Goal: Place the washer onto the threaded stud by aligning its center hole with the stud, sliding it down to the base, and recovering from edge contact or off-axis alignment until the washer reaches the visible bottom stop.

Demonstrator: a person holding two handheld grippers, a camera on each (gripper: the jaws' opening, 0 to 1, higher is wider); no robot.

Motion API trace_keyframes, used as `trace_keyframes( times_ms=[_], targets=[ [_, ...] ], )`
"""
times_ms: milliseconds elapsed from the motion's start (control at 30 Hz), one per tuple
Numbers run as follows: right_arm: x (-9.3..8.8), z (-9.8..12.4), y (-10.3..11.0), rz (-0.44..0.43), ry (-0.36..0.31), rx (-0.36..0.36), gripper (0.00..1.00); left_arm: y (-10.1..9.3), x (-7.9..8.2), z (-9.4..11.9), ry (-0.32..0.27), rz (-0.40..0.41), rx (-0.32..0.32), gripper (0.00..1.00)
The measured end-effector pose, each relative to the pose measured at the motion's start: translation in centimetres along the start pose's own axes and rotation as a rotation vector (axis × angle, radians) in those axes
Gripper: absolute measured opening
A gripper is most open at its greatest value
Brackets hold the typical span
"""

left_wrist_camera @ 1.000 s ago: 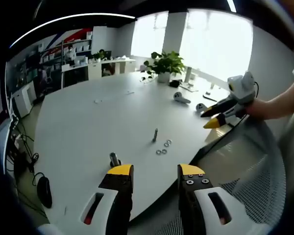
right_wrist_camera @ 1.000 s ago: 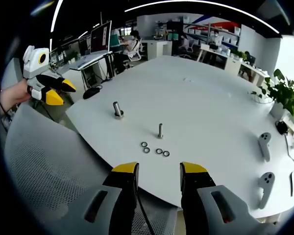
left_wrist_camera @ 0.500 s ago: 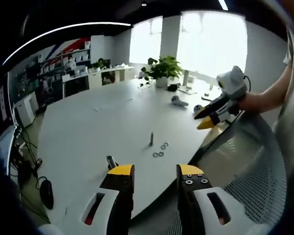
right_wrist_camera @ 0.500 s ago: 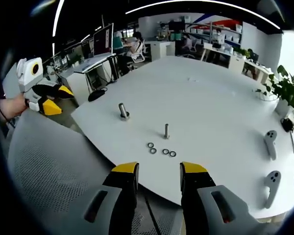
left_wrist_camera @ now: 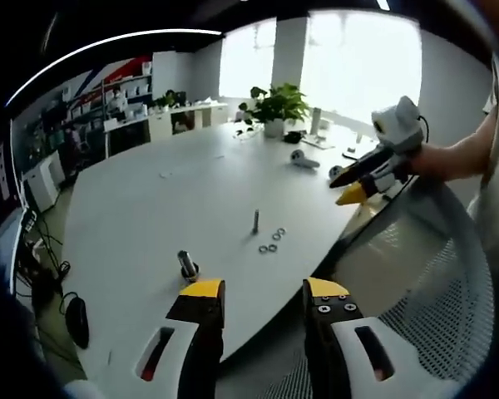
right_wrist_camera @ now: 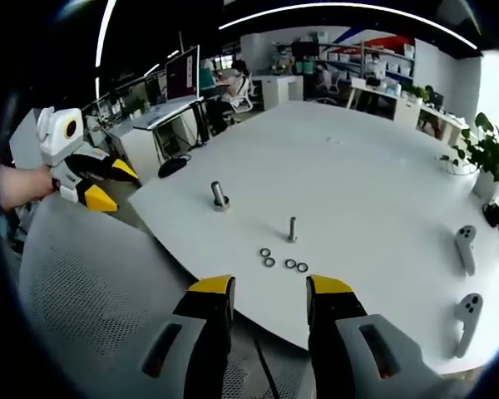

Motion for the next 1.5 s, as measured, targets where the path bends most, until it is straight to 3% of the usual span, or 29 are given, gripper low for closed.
trace_keyframes(
  times_ms=[300,533,600,767,1033,1167,1367,1500],
  targets=[
    [0.5,0.0,0.3,0.007,-0.026,0.016,0.37,0.4,0.0,0.2,-0.008,0.012,0.016,0.35],
    [0.6,0.0,0.3,0.003,-0.032,0.025,0.37,0.3,-0.3,-0.1,0.016,0.011,0.018,0.36],
    [0.5,0.0,0.5,0.009,-0.028,0.030,0.38,0.7,-0.7,-0.1,0.043,0.024,0.044,0.36],
    [0.6,-0.1,0.6,0.013,-0.032,0.039,0.38,0.8,-0.5,-0.1,0.024,0.024,0.047,0.35],
    [0.4,-0.2,0.8,0.018,-0.022,0.052,0.38,0.9,-0.8,-0.3,0.045,0.029,0.052,0.35],
    [0.6,-0.3,1.4,0.019,-0.026,0.095,0.39,1.2,-0.6,-0.1,0.034,0.026,0.057,0.34],
    [0.2,-0.5,2.0,0.025,0.000,0.139,0.38,1.1,-1.1,-0.4,0.068,0.006,0.072,0.32],
    [0.4,-0.3,1.8,0.020,-0.014,0.123,0.38,1.1,-1.4,-0.7,0.095,0.035,0.049,0.35]
  ],
)
Point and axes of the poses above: the point that each gripper's makers call its tool centre point, and the gripper's own axes: z roughly backward along the fingers, y roughly to its left, x roughly out of its top, the point moved 4 cm from there along z, roughly backward along the fingers, and after that the axes turned 13 degrees about z, right-handed, at the moved point
